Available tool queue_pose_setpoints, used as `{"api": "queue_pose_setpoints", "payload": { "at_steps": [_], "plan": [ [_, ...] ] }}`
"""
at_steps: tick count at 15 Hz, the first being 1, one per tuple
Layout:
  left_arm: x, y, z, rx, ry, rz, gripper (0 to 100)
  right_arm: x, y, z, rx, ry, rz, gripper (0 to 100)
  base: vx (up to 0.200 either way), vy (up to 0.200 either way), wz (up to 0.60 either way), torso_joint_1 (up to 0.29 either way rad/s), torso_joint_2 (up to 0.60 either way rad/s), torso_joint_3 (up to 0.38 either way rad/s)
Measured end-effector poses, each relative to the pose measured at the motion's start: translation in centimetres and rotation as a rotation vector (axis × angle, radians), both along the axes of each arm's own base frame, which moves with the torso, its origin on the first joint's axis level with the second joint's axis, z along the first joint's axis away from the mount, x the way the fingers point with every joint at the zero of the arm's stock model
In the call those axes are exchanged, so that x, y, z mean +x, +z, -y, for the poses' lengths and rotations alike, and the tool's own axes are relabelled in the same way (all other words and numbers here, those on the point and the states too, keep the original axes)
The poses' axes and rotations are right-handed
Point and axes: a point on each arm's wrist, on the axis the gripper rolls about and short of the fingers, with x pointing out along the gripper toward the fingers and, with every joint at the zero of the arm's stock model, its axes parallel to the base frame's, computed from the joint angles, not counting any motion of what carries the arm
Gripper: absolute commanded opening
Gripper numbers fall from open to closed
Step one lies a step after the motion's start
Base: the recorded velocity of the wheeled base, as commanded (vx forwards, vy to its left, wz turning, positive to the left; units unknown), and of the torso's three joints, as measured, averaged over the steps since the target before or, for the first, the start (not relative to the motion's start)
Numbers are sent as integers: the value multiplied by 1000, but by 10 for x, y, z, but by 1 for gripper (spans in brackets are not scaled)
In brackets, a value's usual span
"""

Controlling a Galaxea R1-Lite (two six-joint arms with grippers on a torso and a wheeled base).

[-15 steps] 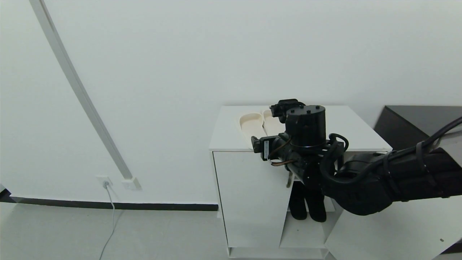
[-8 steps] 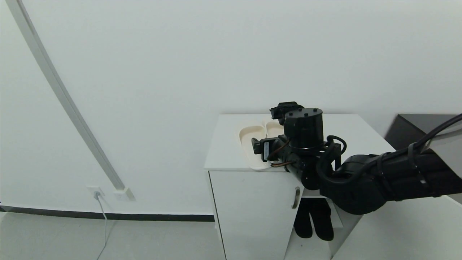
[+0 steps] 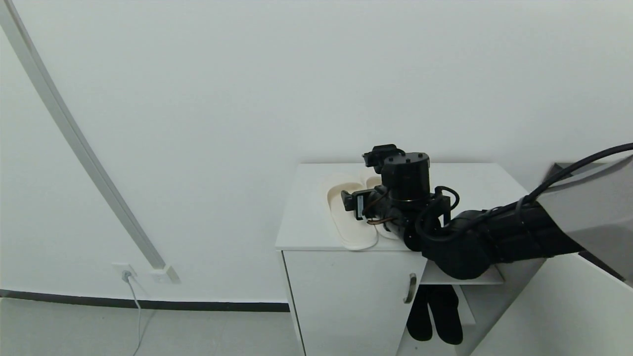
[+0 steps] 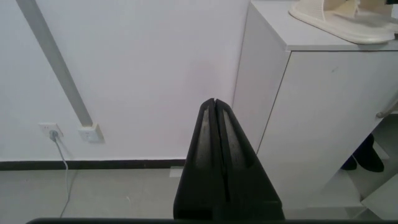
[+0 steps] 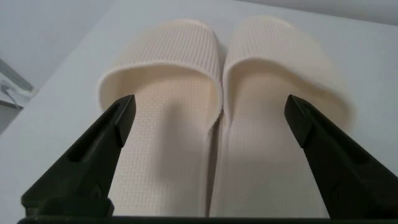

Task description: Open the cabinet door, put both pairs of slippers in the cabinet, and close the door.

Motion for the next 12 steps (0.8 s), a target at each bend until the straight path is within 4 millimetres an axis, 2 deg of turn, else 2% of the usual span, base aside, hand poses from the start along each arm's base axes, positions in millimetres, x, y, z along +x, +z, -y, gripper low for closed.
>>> {"api": "queue_pose_setpoints", "payload": {
  "at_steps": [6, 12],
  "plan": [
    [0, 0, 0, -5, 6, 0, 0, 30, -11, -7, -20, -11, 24, 100, 0, 0, 0, 0, 0, 0],
    [0, 0, 0, -5, 5, 0, 0, 49, -23, -13, -19, -9, 20, 100, 0, 0, 0, 0, 0, 0]
  ]
}}
